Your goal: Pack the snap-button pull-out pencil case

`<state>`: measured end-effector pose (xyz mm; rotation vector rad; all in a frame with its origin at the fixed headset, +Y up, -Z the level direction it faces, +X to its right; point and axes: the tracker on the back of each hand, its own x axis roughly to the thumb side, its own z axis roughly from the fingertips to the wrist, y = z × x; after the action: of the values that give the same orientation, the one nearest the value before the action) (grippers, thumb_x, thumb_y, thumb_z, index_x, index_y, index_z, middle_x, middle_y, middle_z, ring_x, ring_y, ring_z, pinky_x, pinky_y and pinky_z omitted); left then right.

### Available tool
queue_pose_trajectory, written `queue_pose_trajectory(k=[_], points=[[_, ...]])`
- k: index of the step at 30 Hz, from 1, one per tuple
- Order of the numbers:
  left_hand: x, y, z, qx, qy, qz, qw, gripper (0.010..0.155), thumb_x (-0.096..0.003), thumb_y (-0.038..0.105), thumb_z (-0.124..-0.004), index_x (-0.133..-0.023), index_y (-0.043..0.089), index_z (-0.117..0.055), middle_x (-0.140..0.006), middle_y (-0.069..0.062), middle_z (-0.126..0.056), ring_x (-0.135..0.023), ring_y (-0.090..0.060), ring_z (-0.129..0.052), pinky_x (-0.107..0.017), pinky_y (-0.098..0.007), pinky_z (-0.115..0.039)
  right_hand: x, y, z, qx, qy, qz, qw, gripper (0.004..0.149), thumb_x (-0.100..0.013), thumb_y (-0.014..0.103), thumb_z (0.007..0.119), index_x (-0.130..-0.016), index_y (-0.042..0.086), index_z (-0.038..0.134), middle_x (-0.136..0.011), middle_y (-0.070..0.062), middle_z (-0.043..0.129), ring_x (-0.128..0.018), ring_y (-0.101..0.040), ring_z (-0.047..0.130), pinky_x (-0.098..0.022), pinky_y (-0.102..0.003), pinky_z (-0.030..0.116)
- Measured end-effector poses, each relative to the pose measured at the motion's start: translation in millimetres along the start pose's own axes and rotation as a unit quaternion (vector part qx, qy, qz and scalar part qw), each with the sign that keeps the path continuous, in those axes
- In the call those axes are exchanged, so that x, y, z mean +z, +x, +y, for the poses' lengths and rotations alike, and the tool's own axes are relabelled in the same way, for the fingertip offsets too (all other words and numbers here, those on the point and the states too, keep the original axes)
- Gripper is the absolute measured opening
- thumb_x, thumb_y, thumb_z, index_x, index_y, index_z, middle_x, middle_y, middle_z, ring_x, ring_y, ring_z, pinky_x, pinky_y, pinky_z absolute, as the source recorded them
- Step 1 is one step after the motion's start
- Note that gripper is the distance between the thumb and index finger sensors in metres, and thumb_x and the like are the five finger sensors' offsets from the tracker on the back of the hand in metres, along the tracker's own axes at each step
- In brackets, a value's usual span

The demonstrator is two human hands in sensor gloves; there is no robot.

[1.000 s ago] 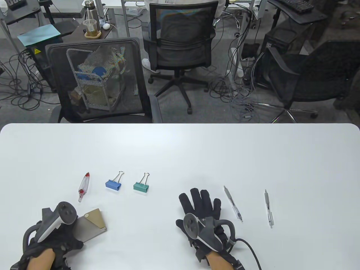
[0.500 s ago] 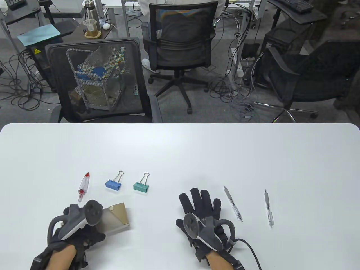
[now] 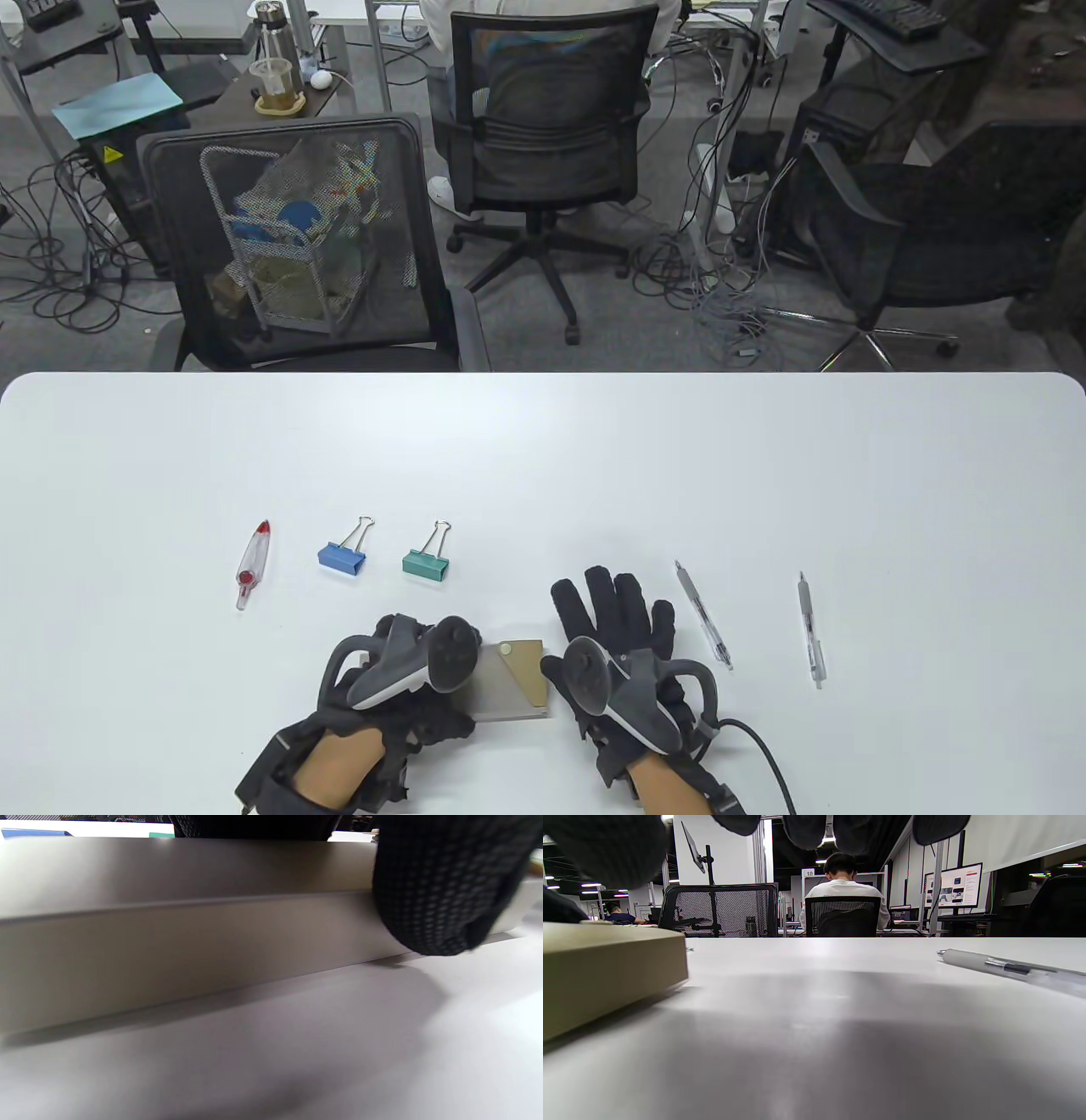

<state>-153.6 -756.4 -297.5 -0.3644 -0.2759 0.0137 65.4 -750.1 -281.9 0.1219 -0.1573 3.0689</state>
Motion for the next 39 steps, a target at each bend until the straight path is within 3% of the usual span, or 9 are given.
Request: queue_pose_trajectory(k=[5,9,17,24,34,36,39], points=[[1.6,-8.7,-5.1,0.038,0.009,-0.012,0.999,0.097,-0.0247,0.059,-0.096,-0.109,0.037,-0.053,-0.115,0.004,-0.059,-0.108,-0.029,-0.066,-0.083,-0.063,-0.039,6.0,15.6,-11.7,-0.035,-0.018,-0.015,0.999,0.072,-0.038,0.071,0.069,-0.105,0.05,0.049,-0.119,0.011,0.055,-0.106,-0.022,0.067,-0.078,-0.053,0.06],[1.8,-9.3,-5.6,0.04,0.011,-0.013,0.999,0.097,-0.0246,0.059,-0.096,-0.109,0.036,-0.054,-0.115,0.004,-0.058,-0.108,-0.029,-0.066,-0.084,-0.063,-0.038,4.0,38.5,-10.9,-0.023,0.017,0.0,1.0,0.069,-0.036,0.073,0.07,-0.101,0.052,0.06,-0.113,0.014,0.068,-0.097,-0.016,0.078,-0.074,-0.044,0.069],[2.4,-11.3,-7.4,0.051,0.012,-0.015,0.999,0.097,-0.0249,0.059,-0.096,-0.109,0.037,-0.052,-0.115,0.004,-0.057,-0.109,-0.029,-0.065,-0.084,-0.063,-0.038,-11.3,76.8,2.7,0.097,0.053,0.001,0.994,0.058,-0.037,0.067,0.076,-0.09,0.047,0.077,-0.096,0.012,0.082,-0.076,-0.012,0.089,-0.063,-0.037,0.077],[2.9,-11.9,-7.8,0.056,0.012,-0.016,0.998,0.098,-0.025,0.059,-0.096,-0.11,0.037,-0.052,-0.115,0.004,-0.056,-0.109,-0.029,-0.064,-0.084,-0.063,-0.037,-20.9,94.3,-0.5,0.111,0.078,-0.013,0.991,0.053,-0.039,0.059,0.079,-0.088,0.04,0.08,-0.084,0.011,0.089,-0.061,-0.009,0.096,-0.054,-0.032,0.084],[3.6,-13.0,-8.7,0.059,0.018,-0.019,0.998,0.097,-0.0252,0.059,-0.096,-0.11,0.038,-0.052,-0.115,0.005,-0.056,-0.109,-0.029,-0.064,-0.084,-0.063,-0.037,-15.2,104.1,-1.5,0.13,0.031,-0.077,0.988,0.051,-0.039,0.056,0.076,-0.084,0.035,0.085,-0.076,0.009,0.095,-0.054,-0.008,0.103,-0.048,-0.028,0.09],[3.4,-13.7,-9.4,0.06,0.016,-0.018,0.998,0.097,-0.0253,0.059,-0.095,-0.11,0.037,-0.052,-0.115,0.004,-0.056,-0.109,-0.029,-0.064,-0.084,-0.063,-0.037,-13.9,101.8,-2.3,0.133,-0.002,-0.085,0.987,0.049,-0.04,0.054,0.073,-0.084,0.034,0.085,-0.073,0.01,0.097,-0.05,-0.006,0.104,-0.045,-0.027,0.092],[3.5,-13.5,-9.7,0.059,0.019,-0.018,0.998,0.098,-0.0251,0.059,-0.095,-0.11,0.037,-0.052,-0.115,0.004,-0.056,-0.109,-0.029,-0.064,-0.084,-0.063,-0.037,-9.2,90.5,-7.3,0.093,-0.016,-0.091,0.991,0.049,-0.04,0.054,0.074,-0.084,0.032,0.084,-0.072,0.009,0.098,-0.048,-0.004,0.106,-0.042,-0.025,0.094]])
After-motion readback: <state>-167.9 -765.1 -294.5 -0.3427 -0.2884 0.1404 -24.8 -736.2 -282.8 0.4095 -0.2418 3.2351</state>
